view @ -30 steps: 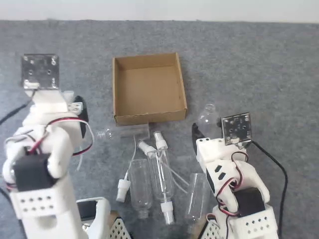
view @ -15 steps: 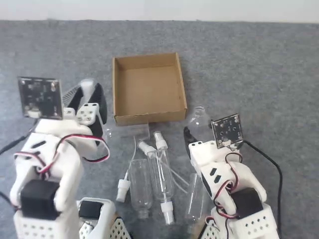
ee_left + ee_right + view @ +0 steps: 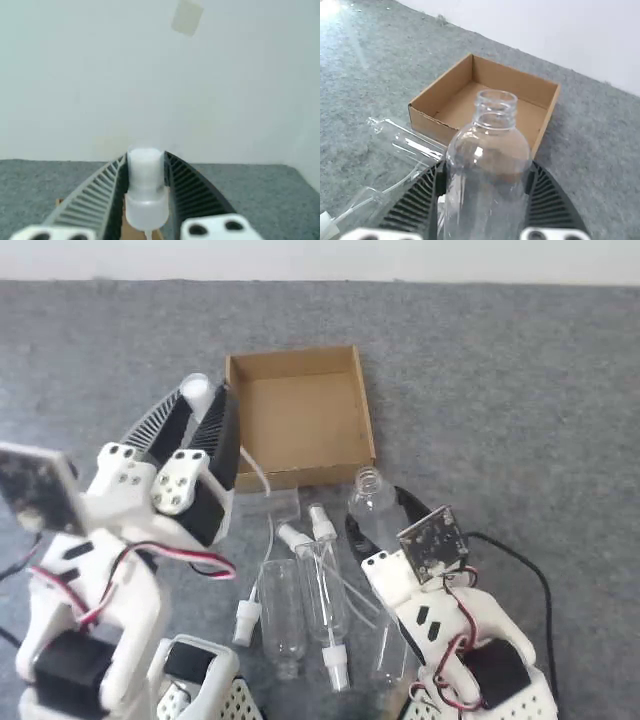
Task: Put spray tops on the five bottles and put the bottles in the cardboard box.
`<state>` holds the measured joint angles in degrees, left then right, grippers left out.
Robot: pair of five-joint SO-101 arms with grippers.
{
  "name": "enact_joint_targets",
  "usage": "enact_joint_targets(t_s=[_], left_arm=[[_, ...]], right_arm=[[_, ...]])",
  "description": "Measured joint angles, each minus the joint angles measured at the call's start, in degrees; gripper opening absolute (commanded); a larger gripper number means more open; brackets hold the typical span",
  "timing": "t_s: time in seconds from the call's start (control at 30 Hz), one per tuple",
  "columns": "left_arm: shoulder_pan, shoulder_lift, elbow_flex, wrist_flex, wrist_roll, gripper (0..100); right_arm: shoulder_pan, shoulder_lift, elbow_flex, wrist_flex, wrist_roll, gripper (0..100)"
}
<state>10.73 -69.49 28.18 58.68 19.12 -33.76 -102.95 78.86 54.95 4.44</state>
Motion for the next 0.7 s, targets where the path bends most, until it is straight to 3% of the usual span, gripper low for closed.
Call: enact_joint_targets(t_s=[0.23, 0.43, 0.7], left_arm=[[4.04, -1.58, 0.00, -3.43, 0.18, 1], [6.07, -1.85, 0.00, -5.98, 0.35, 1], [5.98, -1.85, 4.13, -10.55, 5.80, 1]], right_arm=[[-0.53, 0.00, 2.02, -3.60, 0.70, 8.2], [-0.70, 0.00, 9.05, -13.71, 0.70, 8.2], [-0.70, 0.00, 11.78, -19.52, 0.70, 8.2]])
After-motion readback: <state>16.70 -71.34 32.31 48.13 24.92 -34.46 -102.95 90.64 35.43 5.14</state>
